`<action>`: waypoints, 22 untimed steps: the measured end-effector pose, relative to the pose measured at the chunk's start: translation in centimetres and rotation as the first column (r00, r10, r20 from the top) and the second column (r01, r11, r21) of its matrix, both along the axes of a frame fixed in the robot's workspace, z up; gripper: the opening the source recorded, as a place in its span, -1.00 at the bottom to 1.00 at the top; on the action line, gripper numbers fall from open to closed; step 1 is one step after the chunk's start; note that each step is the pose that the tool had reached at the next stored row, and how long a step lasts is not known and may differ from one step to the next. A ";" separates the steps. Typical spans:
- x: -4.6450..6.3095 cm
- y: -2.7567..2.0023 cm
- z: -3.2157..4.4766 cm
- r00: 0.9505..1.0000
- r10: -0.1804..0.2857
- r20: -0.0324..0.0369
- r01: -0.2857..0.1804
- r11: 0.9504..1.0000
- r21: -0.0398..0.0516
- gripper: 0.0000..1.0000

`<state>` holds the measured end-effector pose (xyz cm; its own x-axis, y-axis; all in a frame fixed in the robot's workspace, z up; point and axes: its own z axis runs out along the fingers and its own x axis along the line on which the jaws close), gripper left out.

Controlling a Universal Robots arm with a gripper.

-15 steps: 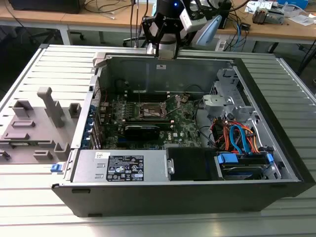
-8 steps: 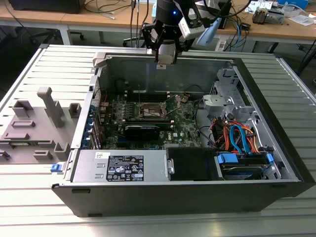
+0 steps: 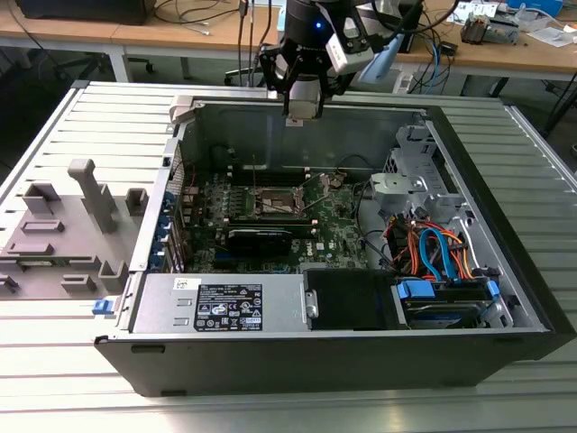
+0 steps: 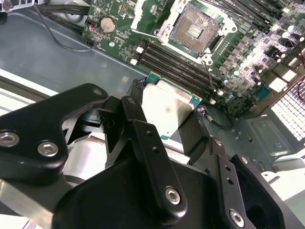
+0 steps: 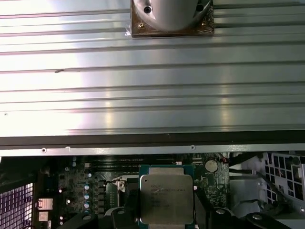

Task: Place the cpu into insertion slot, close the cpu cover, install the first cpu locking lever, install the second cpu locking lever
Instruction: 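Place the cpu into insertion slot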

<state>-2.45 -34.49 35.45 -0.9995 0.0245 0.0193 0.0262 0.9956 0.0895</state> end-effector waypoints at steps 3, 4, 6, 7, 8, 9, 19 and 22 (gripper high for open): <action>0.0 -0.19 -0.04 1.000 0.001 0.000 -0.001 1.000 0.000 0.09; 0.0 -0.23 -0.06 1.000 0.002 0.000 -0.002 1.000 0.000 0.09; 0.0 -0.30 -0.07 1.000 0.008 0.000 -0.008 1.000 0.000 0.09; 0.0 -0.34 -0.08 1.000 0.012 0.000 -0.012 1.000 0.000 0.09; 0.0 -0.35 -0.08 1.000 0.017 0.000 -0.017 1.000 -0.001 0.09; 0.0 -0.37 -0.09 1.000 0.025 0.000 -0.025 1.000 -0.002 0.09; 0.0 -0.38 -0.11 0.999 0.039 0.000 -0.039 0.999 -0.004 0.09; 0.0 -0.48 -0.12 0.999 0.039 0.000 -0.039 0.999 -0.004 0.09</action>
